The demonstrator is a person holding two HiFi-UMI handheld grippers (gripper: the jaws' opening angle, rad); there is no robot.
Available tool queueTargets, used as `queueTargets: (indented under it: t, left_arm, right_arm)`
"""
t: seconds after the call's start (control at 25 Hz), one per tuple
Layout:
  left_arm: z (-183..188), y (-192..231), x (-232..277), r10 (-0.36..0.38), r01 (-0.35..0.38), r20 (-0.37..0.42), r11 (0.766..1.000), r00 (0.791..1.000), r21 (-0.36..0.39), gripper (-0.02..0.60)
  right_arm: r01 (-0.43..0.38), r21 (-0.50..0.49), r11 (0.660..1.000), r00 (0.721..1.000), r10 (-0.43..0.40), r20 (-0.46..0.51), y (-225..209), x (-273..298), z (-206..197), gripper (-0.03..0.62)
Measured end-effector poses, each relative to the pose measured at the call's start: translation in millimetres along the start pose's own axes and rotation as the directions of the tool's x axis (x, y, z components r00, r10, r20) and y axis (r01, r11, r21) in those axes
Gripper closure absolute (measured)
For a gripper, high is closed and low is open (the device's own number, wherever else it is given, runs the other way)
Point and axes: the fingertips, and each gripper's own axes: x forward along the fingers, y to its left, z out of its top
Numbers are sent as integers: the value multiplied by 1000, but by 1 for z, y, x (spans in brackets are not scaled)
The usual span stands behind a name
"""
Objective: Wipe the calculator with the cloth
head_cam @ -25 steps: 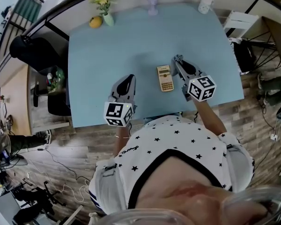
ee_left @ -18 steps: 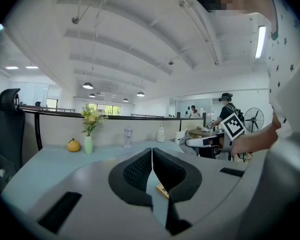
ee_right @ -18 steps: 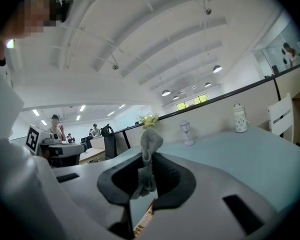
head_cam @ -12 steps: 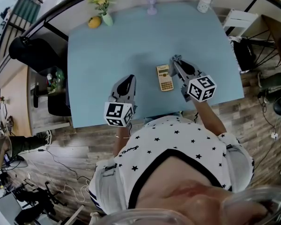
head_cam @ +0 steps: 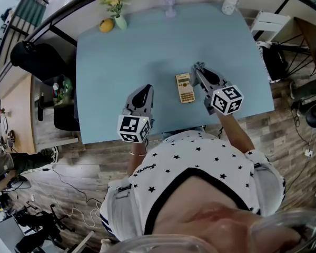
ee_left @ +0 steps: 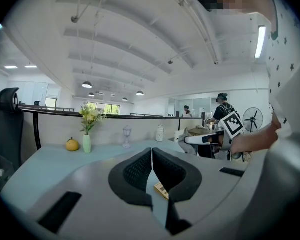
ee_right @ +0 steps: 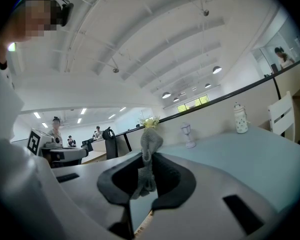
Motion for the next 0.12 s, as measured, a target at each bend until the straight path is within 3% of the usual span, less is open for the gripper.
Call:
queueTargets:
  t: [0.12]
  left_arm:
    - [0, 0, 1, -1, 1, 4, 1000, 1000, 0, 551]
  right_arm:
    - [0, -8, 1000, 1000, 0, 5, 1, 0, 1, 548]
